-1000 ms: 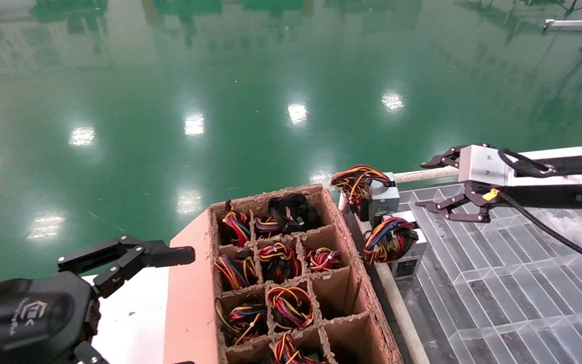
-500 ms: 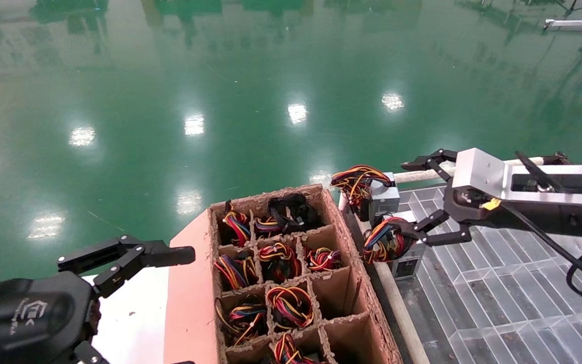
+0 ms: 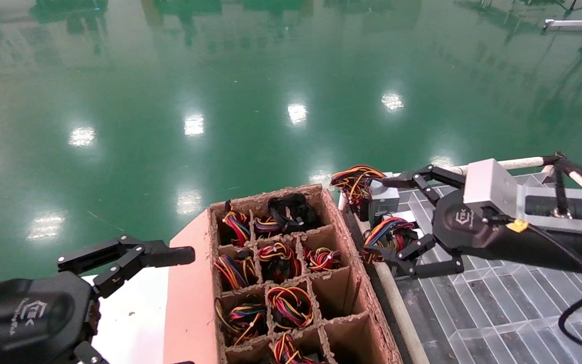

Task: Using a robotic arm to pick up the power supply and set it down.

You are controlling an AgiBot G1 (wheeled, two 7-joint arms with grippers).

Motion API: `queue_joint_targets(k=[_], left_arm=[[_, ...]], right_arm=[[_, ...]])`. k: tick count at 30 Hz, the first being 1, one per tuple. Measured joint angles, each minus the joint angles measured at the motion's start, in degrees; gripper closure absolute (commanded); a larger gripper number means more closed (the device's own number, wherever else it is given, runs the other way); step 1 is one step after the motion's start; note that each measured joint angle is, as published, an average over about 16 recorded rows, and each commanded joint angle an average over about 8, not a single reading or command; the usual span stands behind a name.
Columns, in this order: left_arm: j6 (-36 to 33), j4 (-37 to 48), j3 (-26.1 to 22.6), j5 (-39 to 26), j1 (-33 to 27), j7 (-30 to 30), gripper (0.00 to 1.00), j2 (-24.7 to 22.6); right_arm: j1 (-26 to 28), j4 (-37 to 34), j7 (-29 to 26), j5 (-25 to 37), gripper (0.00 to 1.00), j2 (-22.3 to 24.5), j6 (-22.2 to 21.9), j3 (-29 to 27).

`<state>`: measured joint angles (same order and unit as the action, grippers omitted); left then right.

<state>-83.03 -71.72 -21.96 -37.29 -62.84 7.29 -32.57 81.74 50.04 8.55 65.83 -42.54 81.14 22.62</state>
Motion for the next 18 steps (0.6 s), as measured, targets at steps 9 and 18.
queue_joint_targets(k=[9, 18], left_arm=[[0.0, 0.0, 0.0, 0.0, 0.0, 0.0, 0.0, 0.0], [0.0, 0.0, 0.0, 0.0, 0.0, 0.0, 0.0, 0.0]], right_arm=[[-6.4, 7.4, -6.1, -7.6, 0.0, 2.4, 1.4, -2.1], [-10.3, 12.0, -9.8, -12.2, 0.0, 3.8, 2.3, -3.4]])
